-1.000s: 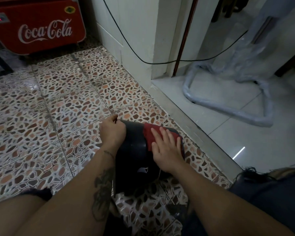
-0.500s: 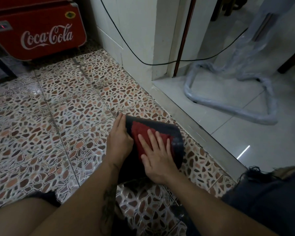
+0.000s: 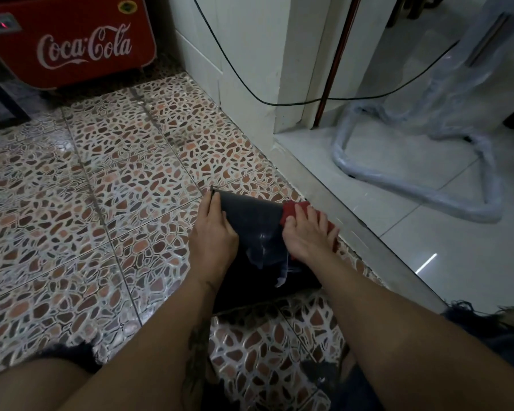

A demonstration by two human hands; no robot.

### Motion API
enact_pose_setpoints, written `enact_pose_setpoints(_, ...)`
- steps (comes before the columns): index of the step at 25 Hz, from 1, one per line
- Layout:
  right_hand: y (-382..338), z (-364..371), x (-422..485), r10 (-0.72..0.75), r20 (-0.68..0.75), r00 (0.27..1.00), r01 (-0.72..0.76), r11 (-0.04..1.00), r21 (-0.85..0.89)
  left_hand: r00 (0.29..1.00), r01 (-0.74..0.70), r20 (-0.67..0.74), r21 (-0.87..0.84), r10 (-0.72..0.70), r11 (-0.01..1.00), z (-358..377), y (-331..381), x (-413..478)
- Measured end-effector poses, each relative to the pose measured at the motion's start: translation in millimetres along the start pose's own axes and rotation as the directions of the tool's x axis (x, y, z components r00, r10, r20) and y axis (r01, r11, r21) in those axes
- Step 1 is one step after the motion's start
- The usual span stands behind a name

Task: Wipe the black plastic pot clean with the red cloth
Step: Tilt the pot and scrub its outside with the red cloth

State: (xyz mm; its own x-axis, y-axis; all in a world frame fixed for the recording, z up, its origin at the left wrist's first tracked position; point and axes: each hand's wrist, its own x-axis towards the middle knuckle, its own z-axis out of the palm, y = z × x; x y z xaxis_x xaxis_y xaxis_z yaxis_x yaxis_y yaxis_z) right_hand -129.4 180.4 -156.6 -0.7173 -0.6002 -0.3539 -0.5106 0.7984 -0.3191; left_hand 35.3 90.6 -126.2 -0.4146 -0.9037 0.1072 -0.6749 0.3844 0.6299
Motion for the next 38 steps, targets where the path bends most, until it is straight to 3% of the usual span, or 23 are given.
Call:
enact_pose_setpoints(3, -18.4, 10.6, -8.7, -0.183, -0.068, 0.981, 0.183, 0.983, -0.003, 0.998, 0.062, 0.029, 0.051, -0.064, 0.997, 3.0, 1.6, 19.1)
enact_pose_setpoints(7, -1.1, 43.5, -65.7, -0.434, -0.185, 0.882, 0.443, 0.897, 0.006, 0.987, 0.147, 0.049, 0.136, -0.155, 0.980, -1.6, 20.6, 38.4)
enact_pose_setpoints(11, 35.2, 42.5, -80.0, -0.382, -0.131, 0.915, 0.384, 0.923, -0.013, 0.973, 0.217, 0.046, 0.141, -0.226, 0.966, -9.7, 35.3, 33.3)
enact_pose_setpoints(14, 28.1, 27.5, -77.4, -0.319, -0.081, 0.944, 0.323, 0.945, 0.047, 0.936, 0.311, 0.130, 0.133, -0.327, 0.941, -16.1, 35.9, 25.8)
enact_pose_setpoints(17, 27.3, 27.9, -89.0, -0.358, -0.053, 0.932, 0.360, 0.932, 0.032, 0.918, 0.369, 0.150, 0.011, -0.366, 0.929, -27.3, 26.9, 14.0)
enact_pose_setpoints(21, 21.9, 24.9, -79.8, -0.256, -0.056, 0.965, 0.258, 0.965, 0.037, 0.984, 0.149, 0.097, 0.024, -0.150, 0.989, -24.2, 19.9, -25.1)
enact_pose_setpoints(25, 10.3, 17.6, -53.6, -0.192, -0.024, 0.981, 0.193, 0.981, 0.024, 0.998, -0.028, 0.052, 0.030, 0.026, 0.999, -18.5, -0.3, -54.2)
enact_pose_setpoints(28, 15.1, 11.5, -32.0, -0.107, -0.001, 0.994, 0.107, 0.994, 0.012, 0.999, -0.039, 0.018, -0.037, 0.039, 0.999, -15.8, -5.0, -49.9)
enact_pose_setpoints(33, 9.8, -6.1, -2.9, 0.027, 0.072, 0.997, -0.026, 1.000, -0.016, 0.998, 0.057, -0.008, -0.226, -0.060, 0.972, -9.7, -1.7, -35.2)
enact_pose_setpoints(35, -11.5, -3.8, -6.6, -0.051, 0.063, 0.997, 0.053, 0.998, -0.032, 0.994, 0.106, -0.001, -0.268, -0.110, 0.957, -7.5, -1.7, -24.1)
enact_pose_setpoints(38, -36.7, 22.3, -43.8, -0.391, -0.031, 0.920, 0.391, 0.920, -0.023, 0.985, 0.169, 0.022, -0.249, -0.169, 0.954, -6.2, -1.4, -9.5)
